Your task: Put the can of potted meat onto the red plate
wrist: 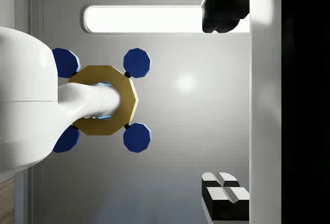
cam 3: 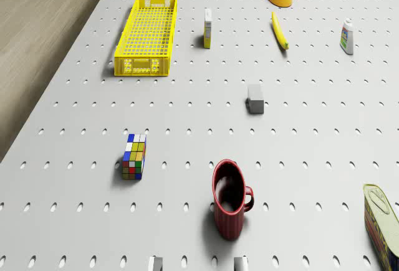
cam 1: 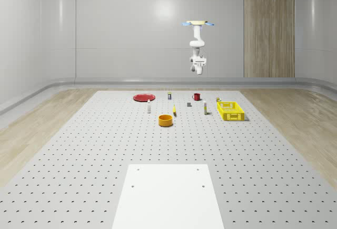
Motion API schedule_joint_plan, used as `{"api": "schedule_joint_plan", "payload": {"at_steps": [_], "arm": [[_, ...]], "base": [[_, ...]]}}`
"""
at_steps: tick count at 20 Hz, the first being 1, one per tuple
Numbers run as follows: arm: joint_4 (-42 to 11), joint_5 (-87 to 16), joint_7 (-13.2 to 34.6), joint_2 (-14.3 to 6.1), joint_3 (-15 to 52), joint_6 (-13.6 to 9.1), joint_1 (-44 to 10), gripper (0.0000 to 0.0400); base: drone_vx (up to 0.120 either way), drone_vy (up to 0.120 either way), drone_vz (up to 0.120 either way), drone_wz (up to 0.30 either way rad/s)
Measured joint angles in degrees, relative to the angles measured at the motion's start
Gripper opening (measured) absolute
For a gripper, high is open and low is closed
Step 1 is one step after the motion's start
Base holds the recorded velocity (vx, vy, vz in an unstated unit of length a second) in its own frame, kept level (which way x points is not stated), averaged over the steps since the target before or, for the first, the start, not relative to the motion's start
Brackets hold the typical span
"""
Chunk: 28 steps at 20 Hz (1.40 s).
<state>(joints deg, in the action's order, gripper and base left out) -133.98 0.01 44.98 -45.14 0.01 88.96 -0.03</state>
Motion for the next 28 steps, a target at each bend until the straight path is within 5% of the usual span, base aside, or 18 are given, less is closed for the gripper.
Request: {"api": "schedule_joint_plan", "payload": {"at_steps": [12, 28], "arm": [[13.5, 0.1, -0.1, 3.7, 0.1, -9.3, -0.3, 0.04], [16.9, 0.1, -0.2, 4.8, 0.2, -10.9, -0.4, 0.04]], "base": [[0.0, 0.0, 0.0, 0.0], [0.0, 0.0, 0.0, 0.0]]}}
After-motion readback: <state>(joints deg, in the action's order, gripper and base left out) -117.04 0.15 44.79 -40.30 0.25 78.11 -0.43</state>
